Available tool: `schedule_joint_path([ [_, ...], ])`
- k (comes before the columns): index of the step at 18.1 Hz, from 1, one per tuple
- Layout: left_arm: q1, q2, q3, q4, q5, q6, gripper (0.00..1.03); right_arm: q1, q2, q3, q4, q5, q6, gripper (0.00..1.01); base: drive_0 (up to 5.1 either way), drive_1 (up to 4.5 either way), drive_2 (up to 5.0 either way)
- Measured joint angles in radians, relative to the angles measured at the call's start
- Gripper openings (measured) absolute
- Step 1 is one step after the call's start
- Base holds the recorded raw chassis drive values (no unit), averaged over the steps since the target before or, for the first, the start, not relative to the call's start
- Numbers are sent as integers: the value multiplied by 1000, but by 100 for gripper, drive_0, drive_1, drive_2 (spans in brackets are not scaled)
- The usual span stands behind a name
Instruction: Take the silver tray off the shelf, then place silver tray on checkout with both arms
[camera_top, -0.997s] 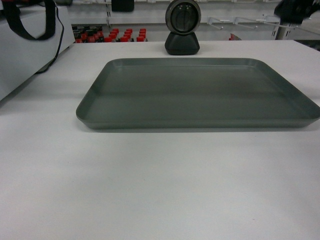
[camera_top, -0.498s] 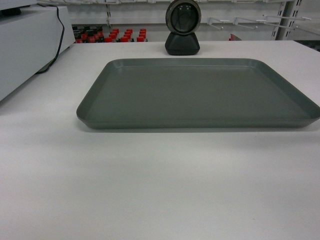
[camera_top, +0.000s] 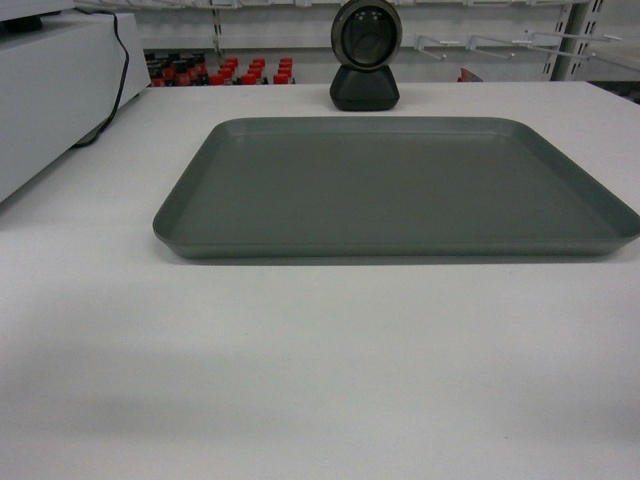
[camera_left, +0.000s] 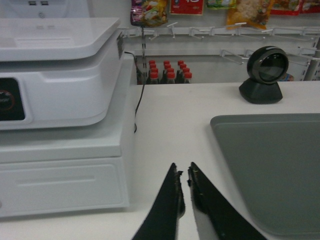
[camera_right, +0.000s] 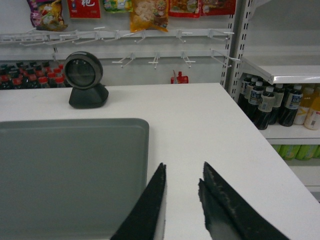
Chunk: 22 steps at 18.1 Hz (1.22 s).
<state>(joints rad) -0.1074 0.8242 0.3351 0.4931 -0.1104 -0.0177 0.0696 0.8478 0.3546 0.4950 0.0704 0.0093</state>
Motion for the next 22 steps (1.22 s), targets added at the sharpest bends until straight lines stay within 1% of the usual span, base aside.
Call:
schedule_joint_path([
  [1, 8, -20, -24, 6, 6, 0, 2, -27, -20, -27, 4, -45, -2, 16, 0, 0, 0],
  [3, 14, -34, -41, 9, 9, 4, 2, -55, -35, -47, 11, -62, -3, 9, 0, 0, 0],
  [4, 21, -56, -70, 10, 18, 3, 2, -74, -58, -75, 15, -61, -4, 1, 0, 0, 0],
  [5, 38, -83, -103, 9, 40, 3, 2, -76, -88, -107, 17, -63, -3, 2, 0, 0, 0],
  [6, 80, -107, -127, 8, 95, 5, 2, -73, -111, -132, 18, -69, -3, 2, 0, 0, 0],
  [7, 104, -130, -145, 5, 106, 4, 2, -70, -133, -153, 17, -70, -3, 2, 0, 0, 0],
  [8, 114, -159, -164, 2, 98, 4, 2, -70, -159, -177, 13, -70, -3, 2, 0, 0, 0],
  [10, 105, -208, -200, -16, 110, 4, 2, -70, -211, -212, 0, -70, -3, 2, 0, 0, 0],
  [16, 105, -358, -272, -96, 110, 4, 2, -70, -363, -287, -80, -70, -3, 2, 0, 0, 0],
  [20, 105, -447, -293, -159, 110, 4, 2, -70, -453, -311, -143, -70, -3, 2, 0, 0, 0],
  [21, 106, -460, -306, -145, 110, 4, 2, -70, -473, -315, -159, -70, -3, 2, 0, 0, 0],
  [22, 105, -470, -327, -135, 110, 4, 2, -70, -478, -338, -113, -70, -3, 2, 0, 0, 0],
])
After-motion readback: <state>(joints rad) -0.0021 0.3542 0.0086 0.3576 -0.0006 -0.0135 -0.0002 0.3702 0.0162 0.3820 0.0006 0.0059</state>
